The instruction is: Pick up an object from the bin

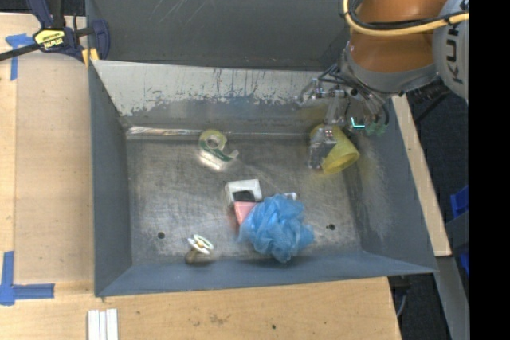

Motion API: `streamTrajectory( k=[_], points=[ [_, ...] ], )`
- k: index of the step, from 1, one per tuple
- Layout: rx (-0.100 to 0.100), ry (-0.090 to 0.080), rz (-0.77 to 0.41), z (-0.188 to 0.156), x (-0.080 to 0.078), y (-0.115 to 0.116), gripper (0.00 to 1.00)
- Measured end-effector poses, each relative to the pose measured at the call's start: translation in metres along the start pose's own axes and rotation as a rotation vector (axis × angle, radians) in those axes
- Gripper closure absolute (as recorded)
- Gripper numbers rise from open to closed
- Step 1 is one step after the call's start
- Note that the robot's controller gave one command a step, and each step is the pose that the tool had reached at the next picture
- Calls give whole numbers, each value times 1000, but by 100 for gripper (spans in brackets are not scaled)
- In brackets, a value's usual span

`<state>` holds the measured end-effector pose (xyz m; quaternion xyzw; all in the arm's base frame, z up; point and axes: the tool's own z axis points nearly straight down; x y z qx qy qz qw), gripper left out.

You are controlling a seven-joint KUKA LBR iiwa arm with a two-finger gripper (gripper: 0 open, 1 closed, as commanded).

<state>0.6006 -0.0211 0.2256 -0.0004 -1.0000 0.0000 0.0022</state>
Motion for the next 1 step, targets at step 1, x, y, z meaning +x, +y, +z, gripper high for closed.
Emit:
streamTrajectory(
  k=[1],
  points=[
    [0,-8,0,-5,-2,0,0]
  ],
)
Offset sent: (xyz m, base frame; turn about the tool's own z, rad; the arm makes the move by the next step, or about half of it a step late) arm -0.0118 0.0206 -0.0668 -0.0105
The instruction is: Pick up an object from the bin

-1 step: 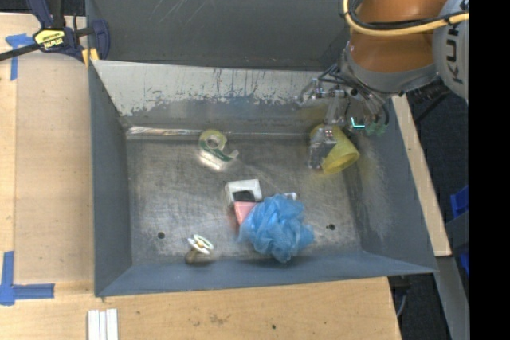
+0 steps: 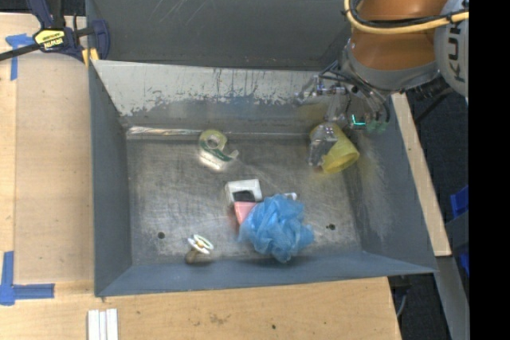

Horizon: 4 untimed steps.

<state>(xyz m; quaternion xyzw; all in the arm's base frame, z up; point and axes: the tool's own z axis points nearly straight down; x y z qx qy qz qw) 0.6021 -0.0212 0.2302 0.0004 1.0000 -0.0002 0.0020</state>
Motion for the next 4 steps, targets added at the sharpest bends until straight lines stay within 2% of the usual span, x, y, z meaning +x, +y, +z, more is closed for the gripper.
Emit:
streamTrajectory(
  k=[1,2,3,4],
  points=[
    [1,-7,-1,5,0,1,0],
    [-1,2,14,23,40,32,100],
    [-1,2,14,23,40,32,100],
    [-1,2,29,59,41,30,0]
  ],
)
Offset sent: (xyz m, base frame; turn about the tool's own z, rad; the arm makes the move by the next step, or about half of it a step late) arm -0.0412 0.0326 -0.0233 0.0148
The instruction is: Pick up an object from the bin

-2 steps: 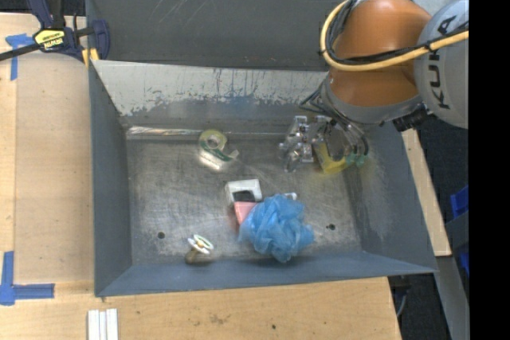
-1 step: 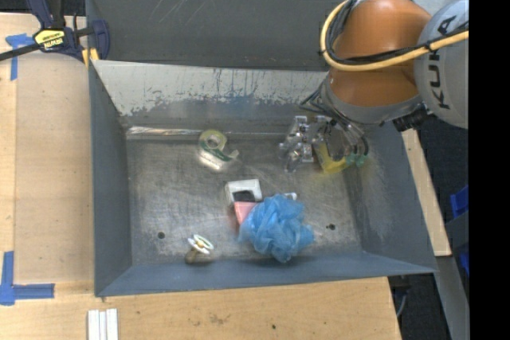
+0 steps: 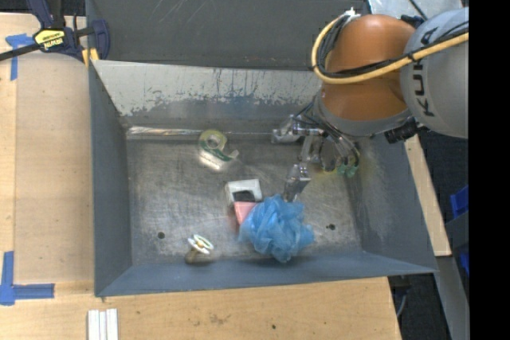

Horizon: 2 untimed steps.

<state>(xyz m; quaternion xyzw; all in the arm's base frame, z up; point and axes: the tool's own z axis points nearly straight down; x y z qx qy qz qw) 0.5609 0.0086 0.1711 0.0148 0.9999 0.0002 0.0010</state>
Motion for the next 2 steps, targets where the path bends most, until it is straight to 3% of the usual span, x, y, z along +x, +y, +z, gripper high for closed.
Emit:
streamTrajectory(
  k=[1,2],
  points=[
    [0,-1,0,0,0,0,0],
    [2,-8,-57,90,13,12,100]
  ],
)
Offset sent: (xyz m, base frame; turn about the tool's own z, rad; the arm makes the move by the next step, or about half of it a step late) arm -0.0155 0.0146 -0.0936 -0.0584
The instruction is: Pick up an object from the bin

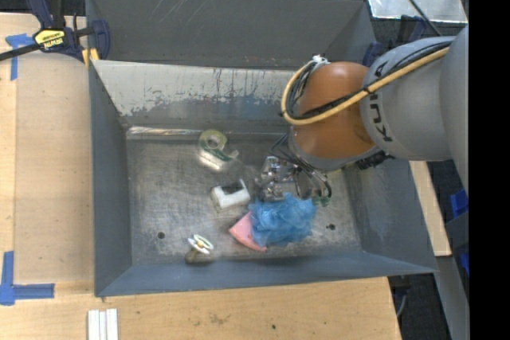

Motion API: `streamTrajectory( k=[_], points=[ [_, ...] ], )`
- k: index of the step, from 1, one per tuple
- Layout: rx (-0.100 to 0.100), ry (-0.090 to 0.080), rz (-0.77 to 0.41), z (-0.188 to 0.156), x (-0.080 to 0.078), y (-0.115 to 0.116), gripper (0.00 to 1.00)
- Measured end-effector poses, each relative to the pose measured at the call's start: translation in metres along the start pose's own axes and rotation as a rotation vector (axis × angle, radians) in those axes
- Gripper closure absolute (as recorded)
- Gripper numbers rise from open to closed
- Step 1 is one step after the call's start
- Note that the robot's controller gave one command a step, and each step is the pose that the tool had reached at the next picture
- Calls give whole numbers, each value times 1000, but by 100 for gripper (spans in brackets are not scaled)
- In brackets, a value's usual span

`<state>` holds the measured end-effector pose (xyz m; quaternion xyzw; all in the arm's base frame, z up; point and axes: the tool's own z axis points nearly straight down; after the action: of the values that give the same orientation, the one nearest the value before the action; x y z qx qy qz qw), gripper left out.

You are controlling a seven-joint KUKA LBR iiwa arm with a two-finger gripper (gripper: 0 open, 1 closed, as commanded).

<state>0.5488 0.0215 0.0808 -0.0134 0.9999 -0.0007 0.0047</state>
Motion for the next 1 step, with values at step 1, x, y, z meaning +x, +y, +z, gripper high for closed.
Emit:
streamTrajectory(
  k=[1],
  points=[
    [0,0,0,0,0,0,100]
  ],
)
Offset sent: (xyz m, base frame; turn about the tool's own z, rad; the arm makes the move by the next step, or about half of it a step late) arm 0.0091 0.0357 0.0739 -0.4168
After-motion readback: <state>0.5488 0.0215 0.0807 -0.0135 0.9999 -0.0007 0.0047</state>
